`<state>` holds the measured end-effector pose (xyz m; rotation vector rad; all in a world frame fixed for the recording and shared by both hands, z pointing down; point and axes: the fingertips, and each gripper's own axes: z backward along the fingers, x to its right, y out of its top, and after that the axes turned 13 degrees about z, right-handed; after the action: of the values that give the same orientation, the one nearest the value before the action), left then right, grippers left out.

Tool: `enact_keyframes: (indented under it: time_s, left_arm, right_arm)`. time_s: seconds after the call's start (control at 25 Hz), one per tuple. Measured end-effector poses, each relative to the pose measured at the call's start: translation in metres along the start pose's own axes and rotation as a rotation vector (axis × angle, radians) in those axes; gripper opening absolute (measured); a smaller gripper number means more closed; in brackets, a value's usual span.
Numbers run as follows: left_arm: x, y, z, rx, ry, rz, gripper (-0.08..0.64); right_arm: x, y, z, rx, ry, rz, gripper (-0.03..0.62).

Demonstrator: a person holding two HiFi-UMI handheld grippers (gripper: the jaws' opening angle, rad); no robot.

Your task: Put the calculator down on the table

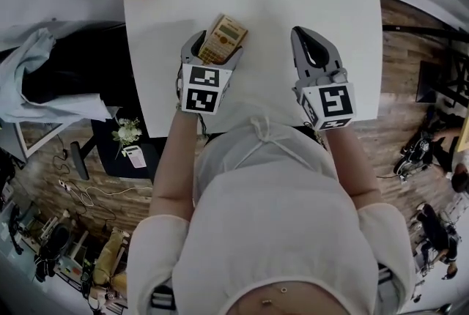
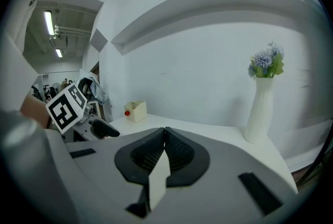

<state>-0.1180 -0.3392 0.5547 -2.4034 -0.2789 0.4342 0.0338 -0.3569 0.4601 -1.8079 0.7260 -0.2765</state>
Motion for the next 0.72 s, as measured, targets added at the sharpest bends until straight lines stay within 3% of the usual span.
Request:
enact_keyframes:
  time_s: [0.08,0.2,0.32,0.52,0.72]
  left_arm:
    - [0.006,0.019,0.020,0.080,0.000,-0.004,0.377]
    - [0.012,0.048,0.053,0.214,0.043,-0.024,0.236]
    - [0.023,0.072,0.085,0.344,0.062,-0.027,0.144]
    - [0.043,0.098,0.136,0.498,0.052,-0.023,0.062]
    - [0.064,0.116,0.179,0.604,0.055,-0.059,0.029]
  right_arm:
    - [0.001,0.010,0.009,0.019,0.007,0.016,0.005]
    - [0.003,0.029,0.024,0.054,0.018,0.047,0.005]
    - [0.005,0.046,0.040,0.087,0.028,0.080,0.005]
    - [0.007,0.073,0.067,0.153,0.033,0.099,0.005]
    - [0.013,0.099,0.090,0.219,0.021,0.106,0.005]
